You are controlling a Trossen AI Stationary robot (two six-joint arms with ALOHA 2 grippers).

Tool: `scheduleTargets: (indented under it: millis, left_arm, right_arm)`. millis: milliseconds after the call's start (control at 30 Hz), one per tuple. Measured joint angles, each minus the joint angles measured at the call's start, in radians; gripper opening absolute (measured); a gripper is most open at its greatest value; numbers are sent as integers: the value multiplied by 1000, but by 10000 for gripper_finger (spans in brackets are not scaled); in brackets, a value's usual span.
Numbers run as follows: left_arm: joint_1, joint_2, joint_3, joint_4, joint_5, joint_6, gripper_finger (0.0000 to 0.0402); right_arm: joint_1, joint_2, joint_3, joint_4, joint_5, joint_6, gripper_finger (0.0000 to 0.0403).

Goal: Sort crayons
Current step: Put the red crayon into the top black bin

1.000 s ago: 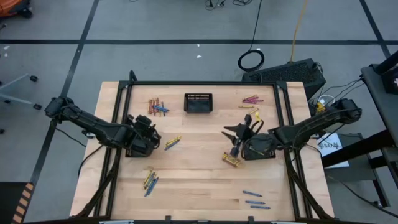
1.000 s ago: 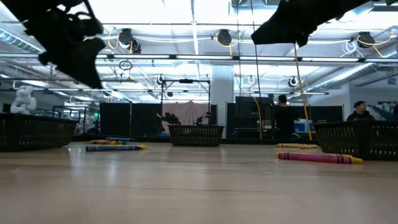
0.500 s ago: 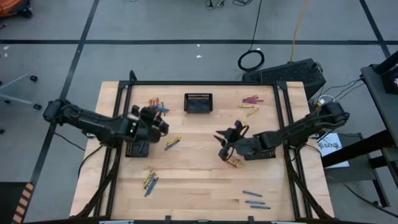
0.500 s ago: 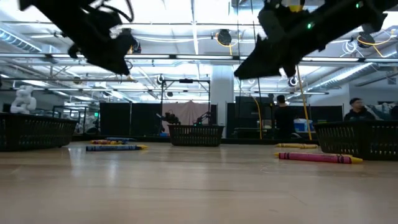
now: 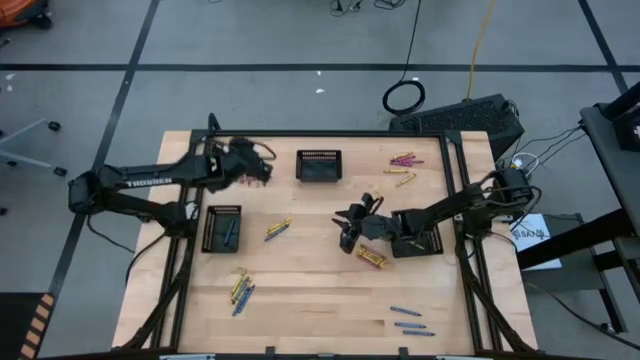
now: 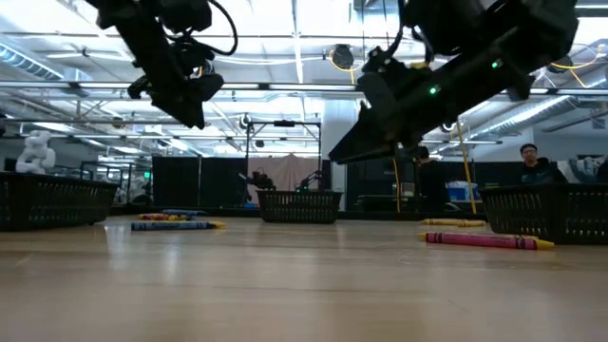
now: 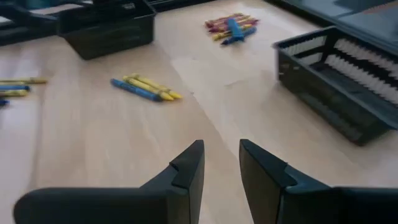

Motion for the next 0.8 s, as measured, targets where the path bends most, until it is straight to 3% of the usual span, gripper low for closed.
scheduleTargets:
  millis: [200, 400, 600, 800]
  left_arm:
    - [121, 85, 122, -84, -3, 100, 127]
    - [198, 194, 172, -98, -22, 244, 127]
    - [253, 270, 172, -164, -39, 238, 127]
    - [323, 291, 172, -326, 32, 143, 127]
  right_arm:
    - [-43, 2, 0, 57, -128, -5, 86]
    - [-61, 2, 0, 71, -130, -24, 86]
    - [-63, 2, 0, 74, -129, -23, 86]
    - [-63, 2, 0, 74, -130, -23, 86]
